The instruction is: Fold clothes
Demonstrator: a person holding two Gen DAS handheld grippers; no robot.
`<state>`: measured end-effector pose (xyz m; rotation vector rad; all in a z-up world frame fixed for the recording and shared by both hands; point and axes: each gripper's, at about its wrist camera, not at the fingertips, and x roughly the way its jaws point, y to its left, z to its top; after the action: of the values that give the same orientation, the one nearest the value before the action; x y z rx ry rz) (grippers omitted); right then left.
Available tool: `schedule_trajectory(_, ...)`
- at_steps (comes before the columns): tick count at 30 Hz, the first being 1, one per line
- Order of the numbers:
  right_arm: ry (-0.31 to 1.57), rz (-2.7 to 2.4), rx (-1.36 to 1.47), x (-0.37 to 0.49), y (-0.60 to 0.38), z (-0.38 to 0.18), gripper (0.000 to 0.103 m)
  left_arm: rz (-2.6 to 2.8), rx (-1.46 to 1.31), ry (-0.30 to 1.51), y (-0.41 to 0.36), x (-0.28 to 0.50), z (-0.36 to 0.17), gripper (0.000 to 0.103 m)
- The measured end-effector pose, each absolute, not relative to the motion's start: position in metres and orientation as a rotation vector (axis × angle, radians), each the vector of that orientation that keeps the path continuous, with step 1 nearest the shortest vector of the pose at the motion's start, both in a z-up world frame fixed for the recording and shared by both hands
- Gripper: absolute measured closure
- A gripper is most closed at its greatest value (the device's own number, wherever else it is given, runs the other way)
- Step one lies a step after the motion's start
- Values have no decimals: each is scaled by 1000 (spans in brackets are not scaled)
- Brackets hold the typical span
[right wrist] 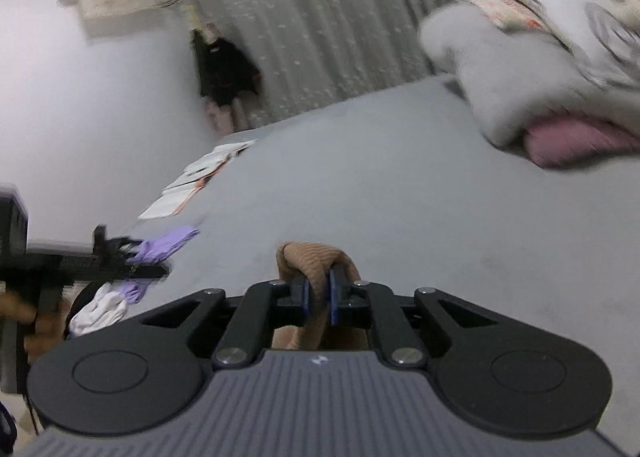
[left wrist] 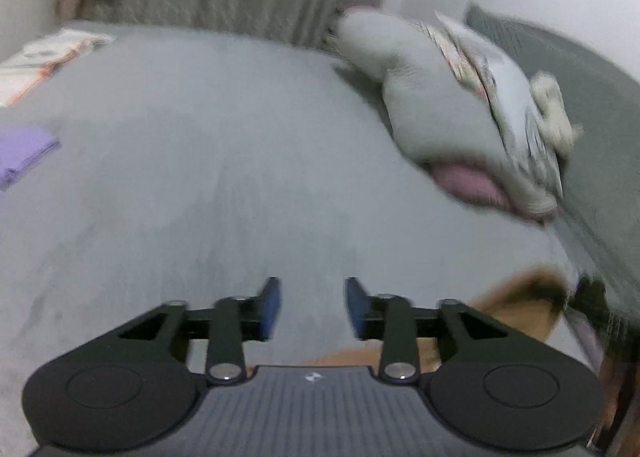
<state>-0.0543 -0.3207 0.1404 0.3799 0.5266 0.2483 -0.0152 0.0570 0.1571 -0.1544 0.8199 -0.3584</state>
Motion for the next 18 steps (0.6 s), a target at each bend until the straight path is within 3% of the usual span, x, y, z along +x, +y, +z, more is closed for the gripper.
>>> schedule_trajectory(7,495,169,367,-64,-356,120,70,-476,-116,860,44,-25,93,25)
schedule_trajectory(14,627,197,283,-60,-322,84,60,-441,157,753,27,-24,86,22)
schedule_trajectory(18,658,207,174,-68,-289,83,57,-407,159,842,36,-13,69,22)
